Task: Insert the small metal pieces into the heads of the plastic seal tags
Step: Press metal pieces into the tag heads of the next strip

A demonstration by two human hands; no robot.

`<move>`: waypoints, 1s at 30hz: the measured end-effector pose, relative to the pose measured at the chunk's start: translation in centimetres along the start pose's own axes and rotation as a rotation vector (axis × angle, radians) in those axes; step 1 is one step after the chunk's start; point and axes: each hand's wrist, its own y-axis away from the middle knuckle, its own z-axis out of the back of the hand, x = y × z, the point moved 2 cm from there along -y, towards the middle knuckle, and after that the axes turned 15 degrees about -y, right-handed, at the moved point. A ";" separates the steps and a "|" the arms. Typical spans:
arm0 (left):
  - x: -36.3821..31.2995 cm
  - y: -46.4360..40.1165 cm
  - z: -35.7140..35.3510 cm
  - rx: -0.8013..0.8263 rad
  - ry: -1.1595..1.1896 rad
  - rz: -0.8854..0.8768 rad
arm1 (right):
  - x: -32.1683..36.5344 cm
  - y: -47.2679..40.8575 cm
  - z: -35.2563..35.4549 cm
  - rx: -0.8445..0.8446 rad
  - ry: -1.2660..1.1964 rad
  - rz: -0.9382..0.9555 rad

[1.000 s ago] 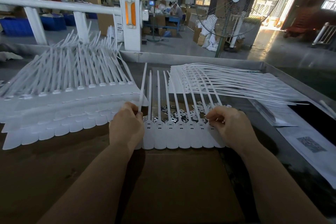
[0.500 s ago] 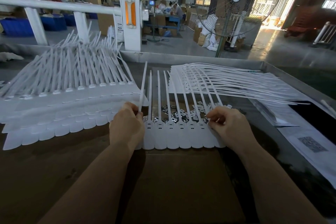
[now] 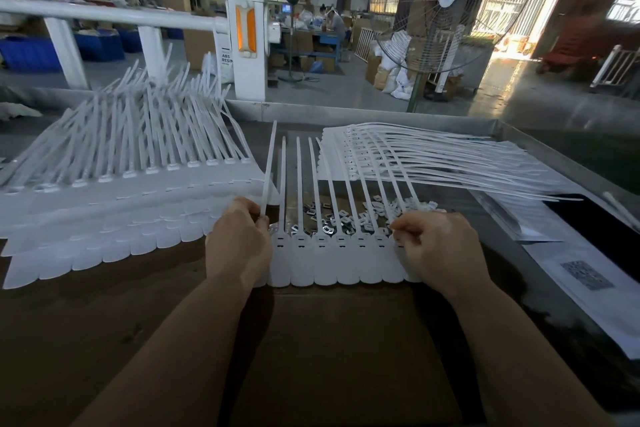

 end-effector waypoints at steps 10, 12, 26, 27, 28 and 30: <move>0.2 -0.2 -0.2 -0.011 -0.001 0.001 | -4.1 -0.3 0.7 -0.160 0.052 -0.446; 0.2 -0.2 -0.2 -0.011 0.005 0.001 | -4.3 -0.4 0.3 -0.071 0.084 -0.488; 0.2 -0.1 -0.1 -0.015 0.002 -0.013 | -4.5 -0.6 0.8 -0.125 0.081 -0.497; 0.2 -0.1 -0.1 -0.017 0.001 -0.014 | -4.5 -0.6 0.8 -0.135 0.092 -0.498; 0.2 -0.1 -0.1 -0.018 0.001 -0.014 | -4.5 -0.6 0.9 -0.149 0.099 -0.500; 0.2 -0.1 -0.1 -0.017 0.001 -0.012 | -4.4 -0.6 0.9 -0.185 0.083 -0.489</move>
